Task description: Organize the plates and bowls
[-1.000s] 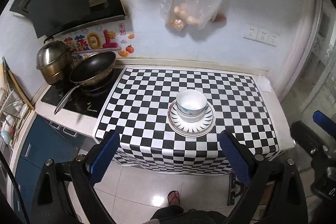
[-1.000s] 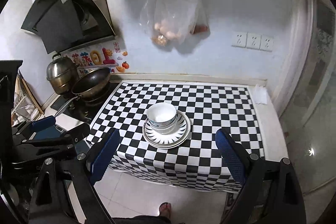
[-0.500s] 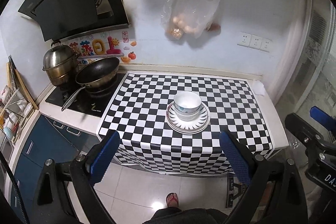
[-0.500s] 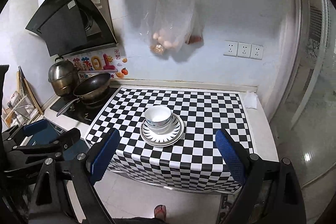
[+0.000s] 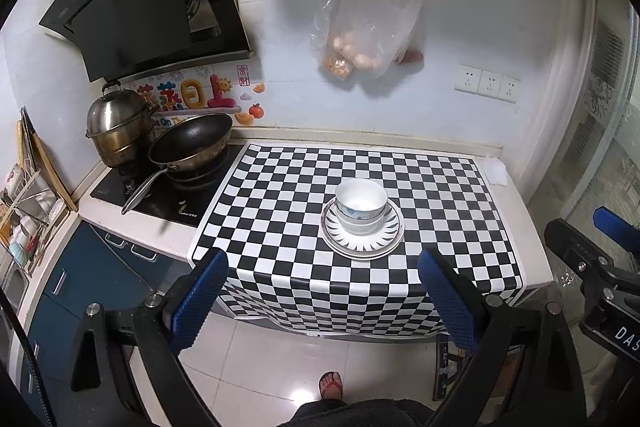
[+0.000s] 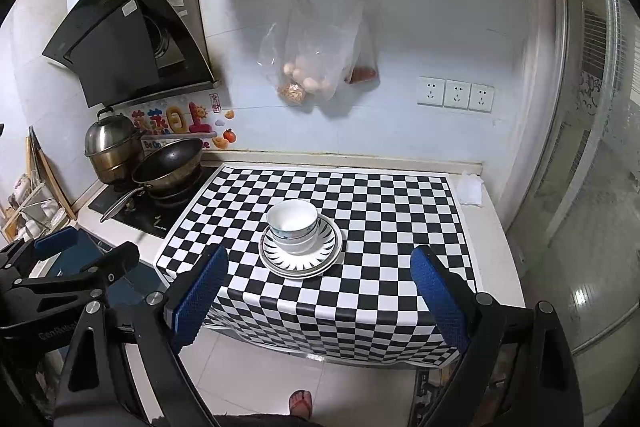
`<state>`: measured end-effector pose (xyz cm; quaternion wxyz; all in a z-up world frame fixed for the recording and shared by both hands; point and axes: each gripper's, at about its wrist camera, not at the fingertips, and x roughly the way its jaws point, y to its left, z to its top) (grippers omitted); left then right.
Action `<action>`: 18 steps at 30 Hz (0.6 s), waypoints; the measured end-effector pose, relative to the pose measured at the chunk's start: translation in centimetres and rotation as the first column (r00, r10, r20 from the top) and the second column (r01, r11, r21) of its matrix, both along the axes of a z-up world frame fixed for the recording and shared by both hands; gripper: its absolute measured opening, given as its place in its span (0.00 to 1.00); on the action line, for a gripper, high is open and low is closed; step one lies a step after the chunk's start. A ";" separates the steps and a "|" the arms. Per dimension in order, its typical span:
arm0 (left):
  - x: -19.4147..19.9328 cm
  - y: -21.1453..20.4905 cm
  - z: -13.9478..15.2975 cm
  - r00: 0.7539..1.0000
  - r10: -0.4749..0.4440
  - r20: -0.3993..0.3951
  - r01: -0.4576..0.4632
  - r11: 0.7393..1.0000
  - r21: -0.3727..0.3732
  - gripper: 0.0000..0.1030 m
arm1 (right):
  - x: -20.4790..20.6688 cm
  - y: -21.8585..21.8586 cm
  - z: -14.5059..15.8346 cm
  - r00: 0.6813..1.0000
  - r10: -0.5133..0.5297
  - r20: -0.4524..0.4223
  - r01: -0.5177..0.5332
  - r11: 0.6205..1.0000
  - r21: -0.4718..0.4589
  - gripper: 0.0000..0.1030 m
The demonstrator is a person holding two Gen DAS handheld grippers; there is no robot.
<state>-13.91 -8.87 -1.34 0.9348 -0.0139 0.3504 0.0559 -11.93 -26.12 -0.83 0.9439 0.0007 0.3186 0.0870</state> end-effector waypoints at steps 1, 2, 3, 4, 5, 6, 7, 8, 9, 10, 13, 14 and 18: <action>0.3 0.2 0.0 1.000 -0.003 0.001 0.003 1.000 0.000 0.94 | 0.0 0.0 0.0 1.000 -0.001 0.001 0.001 1.000 -0.002 0.92; 0.6 0.4 0.0 1.000 -0.006 0.001 0.006 1.000 0.000 0.94 | 0.0 0.0 0.0 1.000 -0.002 0.000 0.002 1.000 -0.003 0.92; 0.5 0.4 0.1 1.000 -0.008 0.001 0.008 1.000 0.000 0.94 | 0.0 0.0 0.0 1.000 -0.002 0.000 0.002 1.000 -0.006 0.92; 0.5 0.4 0.0 1.000 -0.007 0.000 0.007 1.000 0.000 0.94 | 0.1 0.0 -0.1 1.000 -0.002 0.000 0.002 1.000 -0.008 0.92; 0.4 0.3 0.1 1.000 -0.006 0.000 0.006 1.000 0.000 0.94 | 0.2 0.0 -0.1 1.000 -0.002 0.000 0.002 1.000 -0.009 0.92; 0.5 0.3 0.1 1.000 -0.006 0.001 0.006 1.000 0.001 0.94 | 0.3 -0.1 -0.1 1.000 -0.002 0.000 0.002 1.000 -0.009 0.92; 0.4 0.3 0.1 1.000 -0.006 0.002 0.006 1.000 0.003 0.94 | 0.3 0.0 -0.1 1.000 -0.001 0.000 0.001 1.000 -0.009 0.92; 0.4 0.3 0.1 1.000 -0.005 0.004 0.005 1.000 0.005 0.94 | 0.3 -0.1 -0.1 1.000 -0.002 0.000 0.002 1.000 -0.009 0.92; 0.6 0.5 0.2 1.000 -0.008 0.005 0.008 1.000 0.006 0.94 | 0.4 -0.1 -0.1 1.000 -0.003 -0.002 0.003 1.000 -0.009 0.92; 0.7 0.6 0.2 1.000 -0.008 0.006 0.008 1.000 0.006 0.94 | 0.4 -0.2 -0.2 1.000 -0.003 -0.002 0.003 1.000 -0.007 0.92; 0.8 0.8 0.4 1.000 -0.012 0.009 0.012 1.000 0.008 0.94 | 0.4 -0.2 -0.1 1.000 -0.001 0.000 0.001 1.000 -0.010 0.92; 0.9 0.9 0.4 1.000 -0.013 0.011 0.012 1.000 0.010 0.94 | 0.5 -0.3 -0.1 1.000 -0.002 0.001 0.002 1.000 -0.010 0.92; 0.9 1.1 0.6 1.000 -0.015 0.017 0.015 1.000 0.015 0.94 | 0.6 -0.3 -0.2 1.000 -0.002 0.002 0.002 1.000 -0.011 0.92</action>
